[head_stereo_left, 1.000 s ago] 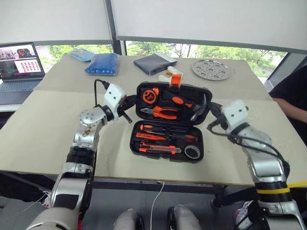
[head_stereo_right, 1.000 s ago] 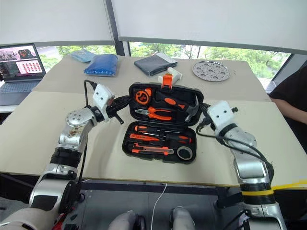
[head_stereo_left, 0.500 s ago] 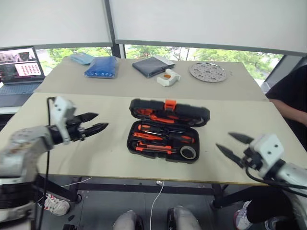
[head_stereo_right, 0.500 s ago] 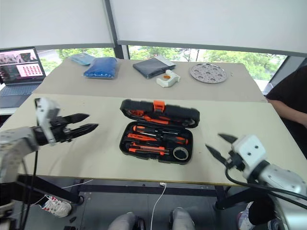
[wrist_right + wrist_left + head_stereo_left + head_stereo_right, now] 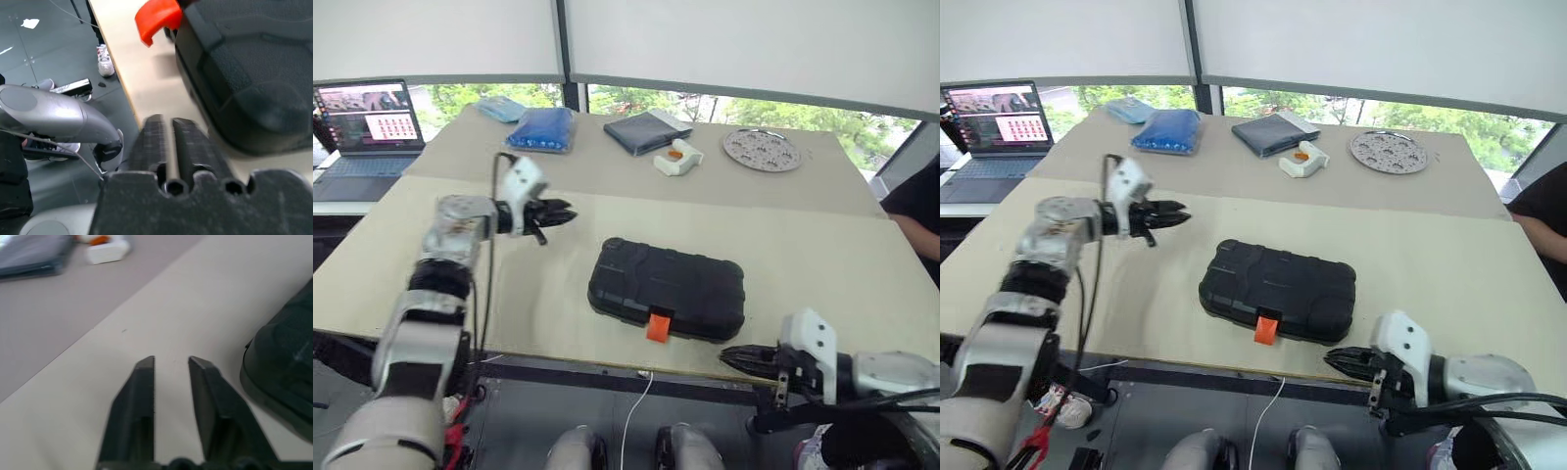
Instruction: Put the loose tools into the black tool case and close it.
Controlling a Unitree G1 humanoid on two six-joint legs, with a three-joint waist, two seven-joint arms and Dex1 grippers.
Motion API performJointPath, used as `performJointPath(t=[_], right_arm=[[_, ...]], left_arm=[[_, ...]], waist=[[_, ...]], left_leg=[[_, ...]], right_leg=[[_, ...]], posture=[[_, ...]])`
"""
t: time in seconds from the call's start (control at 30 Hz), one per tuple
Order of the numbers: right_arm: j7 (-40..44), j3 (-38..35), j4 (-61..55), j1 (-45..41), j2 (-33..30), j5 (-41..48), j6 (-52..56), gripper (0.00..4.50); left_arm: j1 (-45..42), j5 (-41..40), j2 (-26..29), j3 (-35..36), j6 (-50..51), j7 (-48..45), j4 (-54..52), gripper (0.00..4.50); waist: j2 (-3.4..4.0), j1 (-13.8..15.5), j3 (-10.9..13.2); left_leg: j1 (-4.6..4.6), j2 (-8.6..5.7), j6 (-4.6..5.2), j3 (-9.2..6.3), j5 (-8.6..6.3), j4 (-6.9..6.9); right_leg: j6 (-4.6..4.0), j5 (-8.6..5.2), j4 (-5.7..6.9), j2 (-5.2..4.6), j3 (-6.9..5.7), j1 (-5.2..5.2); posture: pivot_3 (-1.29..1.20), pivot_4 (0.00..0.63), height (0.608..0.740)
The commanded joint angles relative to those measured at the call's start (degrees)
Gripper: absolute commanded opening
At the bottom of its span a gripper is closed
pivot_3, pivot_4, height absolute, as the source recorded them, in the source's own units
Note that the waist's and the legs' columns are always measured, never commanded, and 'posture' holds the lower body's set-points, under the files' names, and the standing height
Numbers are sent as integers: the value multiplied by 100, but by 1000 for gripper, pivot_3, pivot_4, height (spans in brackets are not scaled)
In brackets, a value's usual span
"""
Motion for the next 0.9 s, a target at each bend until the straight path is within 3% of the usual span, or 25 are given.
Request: performJointPath(t=[0.03,0.13,0.27,0.4,0.5,0.63,0.8,0.9], right_arm=[[35,565,208,-540,20,-429,-111,0],[57,991,351,-948,42,-697,-41,0],[-648,1288,964,-1678,381,-1394,102,0],[-1636,890,1894,-2243,863,-1908,-59,0],[-1728,635,2032,-2263,976,-1824,-45,0],[-1593,299,1691,-1981,963,-1572,146,0],[-1686,-462,910,-1426,1019,-1123,601,0],[-1837,-728,390,-1281,1243,-735,1052,0]], left_arm=[[-588,548,-512,-258,-944,169,934,67],[-812,823,-846,-370,-1155,134,1370,67],[-788,1082,-952,-560,-1522,-653,1490,67],[-544,1089,-724,-732,-1368,-2365,1257,67],[-334,978,-589,-666,-1359,-2787,956,67],[-353,387,-561,-97,-374,-2829,507,67],[-635,-747,-653,719,2283,-2672,-670,67],[-137,-879,-954,673,2555,-2173,-1789,67]], waist=[[-7,-21,5],[-10,-27,8],[-17,-77,13],[-15,-87,14],[-3,-76,10],[-3,-40,10],[-4,-46,13],[-3,-58,12]], left_leg=[[0,0,0,-2,0,-2],[-2,-3,1,-3,-1,-5],[-2,5,1,-5,-2,-2],[1,11,1,-1,-2,16],[-1,11,0,0,-2,27],[-5,15,1,-14,-2,24],[-34,13,2,-17,-1,25],[-24,11,3,-17,-1,29]], right_leg=[[4,-3,-3,0,-3,2],[27,-17,-7,-6,-5,2],[46,-28,-7,-9,-2,-2],[45,-26,17,-22,-1,-3],[44,-20,23,-30,2,-6],[3,-14,28,-26,-1,-5],[35,-35,29,-12,-13,-16],[49,-39,30,-15,-3,-6]], posture=[[0,150,718],[0,150,718],[0,150,718],[0,150,718],[0,150,718],[0,150,718],[0,150,718],[0,150,718]])
